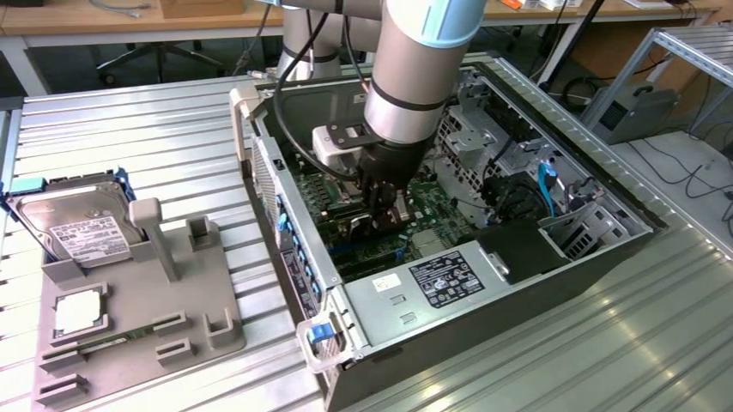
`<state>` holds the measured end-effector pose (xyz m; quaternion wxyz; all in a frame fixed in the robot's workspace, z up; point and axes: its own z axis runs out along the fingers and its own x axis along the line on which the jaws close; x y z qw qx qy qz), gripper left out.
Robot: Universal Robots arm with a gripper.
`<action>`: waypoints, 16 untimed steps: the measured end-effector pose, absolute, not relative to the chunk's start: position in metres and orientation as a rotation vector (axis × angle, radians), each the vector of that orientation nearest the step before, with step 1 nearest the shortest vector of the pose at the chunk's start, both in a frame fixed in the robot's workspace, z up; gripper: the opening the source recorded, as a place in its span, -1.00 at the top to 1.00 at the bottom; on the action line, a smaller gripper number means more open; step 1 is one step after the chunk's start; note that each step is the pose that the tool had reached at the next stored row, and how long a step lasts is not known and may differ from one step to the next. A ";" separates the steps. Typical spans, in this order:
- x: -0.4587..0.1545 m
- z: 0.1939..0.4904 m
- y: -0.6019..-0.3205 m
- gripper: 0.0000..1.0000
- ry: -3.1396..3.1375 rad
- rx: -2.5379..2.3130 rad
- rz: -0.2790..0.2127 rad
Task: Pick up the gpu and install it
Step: 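Insert the gpu into the slot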
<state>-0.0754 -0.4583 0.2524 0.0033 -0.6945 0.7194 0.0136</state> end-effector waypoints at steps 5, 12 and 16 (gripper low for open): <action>-0.076 0.252 -0.458 0.47 2.255 -2.177 0.043; -0.076 0.251 -0.458 0.47 2.255 -2.178 0.043; -0.076 0.251 -0.458 0.47 2.255 -2.178 0.043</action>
